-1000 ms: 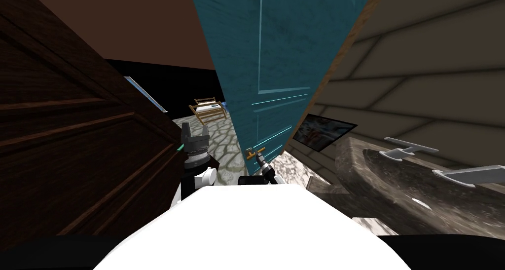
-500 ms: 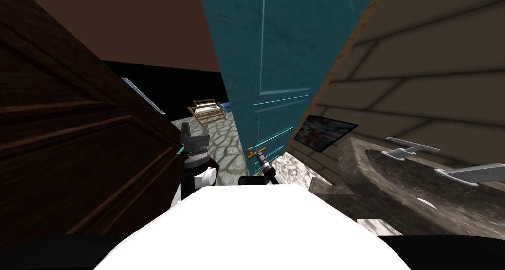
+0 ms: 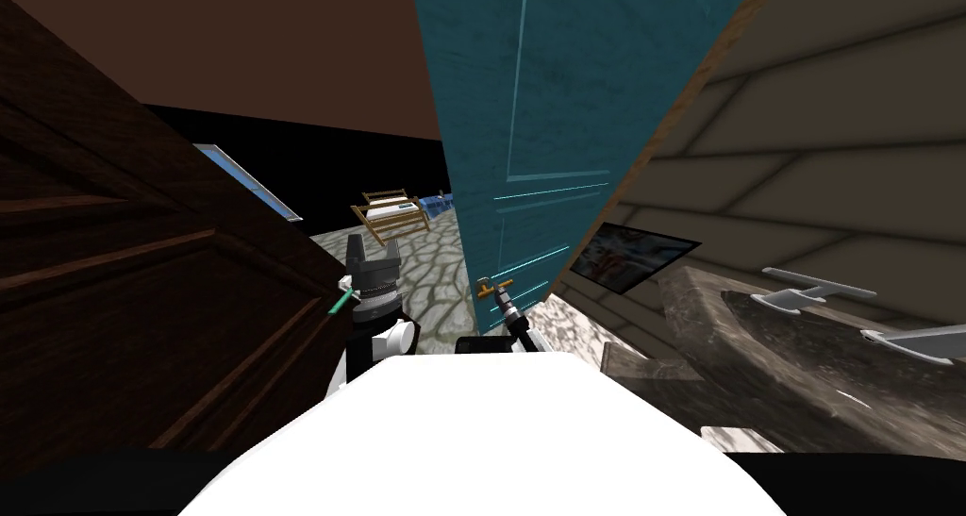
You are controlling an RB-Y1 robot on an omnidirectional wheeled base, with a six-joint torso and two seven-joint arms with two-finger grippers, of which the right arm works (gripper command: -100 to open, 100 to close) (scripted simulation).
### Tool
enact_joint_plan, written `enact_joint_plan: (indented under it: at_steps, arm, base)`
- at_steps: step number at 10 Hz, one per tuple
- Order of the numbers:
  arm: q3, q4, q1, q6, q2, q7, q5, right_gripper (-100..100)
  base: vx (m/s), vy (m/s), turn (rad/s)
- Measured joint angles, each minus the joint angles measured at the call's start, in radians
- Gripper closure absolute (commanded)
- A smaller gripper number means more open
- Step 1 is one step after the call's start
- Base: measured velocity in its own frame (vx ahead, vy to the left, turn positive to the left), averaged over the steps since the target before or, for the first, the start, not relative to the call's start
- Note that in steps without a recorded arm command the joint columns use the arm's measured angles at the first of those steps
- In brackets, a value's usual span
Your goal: Push the door open
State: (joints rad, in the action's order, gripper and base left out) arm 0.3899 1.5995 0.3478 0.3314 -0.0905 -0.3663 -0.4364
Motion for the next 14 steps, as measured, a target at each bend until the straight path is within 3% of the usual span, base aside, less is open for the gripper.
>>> enact_joint_plan:
  at_steps: [3,8,9,14]
  arm:
    - [-0.031,-0.008,-0.025,-0.017,0.009,0.008,0.016,100]
    - [-0.087,-0.043,-0.049,-0.015,0.031,0.031,0.039,100]
    - [-0.101,-0.041,-0.055,-0.028,0.029,0.032,0.048,100]
    - [-0.171,-0.067,-0.09,-0.045,0.076,0.064,0.072,100]
  base:
    - [0.102,0.117,-0.059]
    - [0.098,0.111,-0.075]
    - [0.118,0.173,-0.102]
    - [0.118,0.145,-0.083]
